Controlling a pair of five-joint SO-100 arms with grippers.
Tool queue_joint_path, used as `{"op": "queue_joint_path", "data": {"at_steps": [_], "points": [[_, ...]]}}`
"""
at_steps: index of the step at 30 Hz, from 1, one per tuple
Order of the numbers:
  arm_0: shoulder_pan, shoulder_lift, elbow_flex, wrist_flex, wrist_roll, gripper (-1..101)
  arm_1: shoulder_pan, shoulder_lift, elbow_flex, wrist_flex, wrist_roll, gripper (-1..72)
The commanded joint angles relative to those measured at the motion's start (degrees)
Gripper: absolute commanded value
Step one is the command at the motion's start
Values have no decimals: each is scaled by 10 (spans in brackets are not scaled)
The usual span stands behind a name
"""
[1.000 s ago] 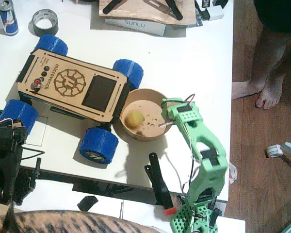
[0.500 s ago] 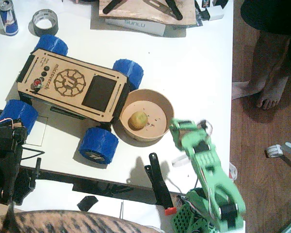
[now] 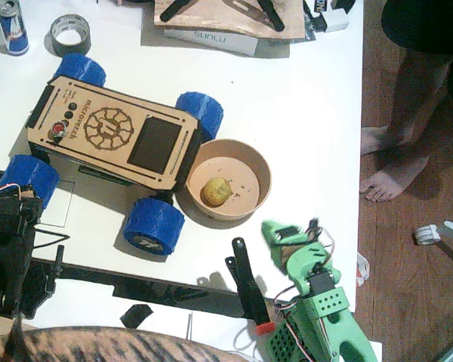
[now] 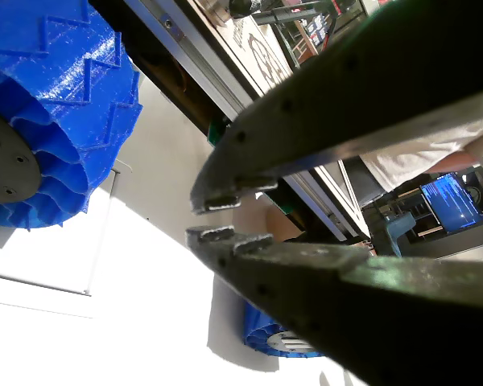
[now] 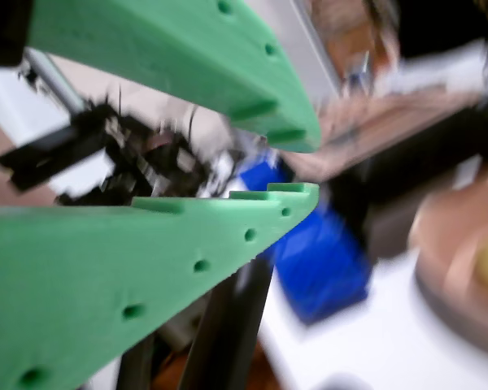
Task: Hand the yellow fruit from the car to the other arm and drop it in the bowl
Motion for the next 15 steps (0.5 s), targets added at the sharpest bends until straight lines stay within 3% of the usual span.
{"op": "queue_joint_path", "data": {"at_steps": [1,15], "points": [[-3,6,4,-5,5,1,-11,16,0,19,-8,-2],[-1,3,4,-9,5,1,-11,16,0,33,-22,-2]]}}
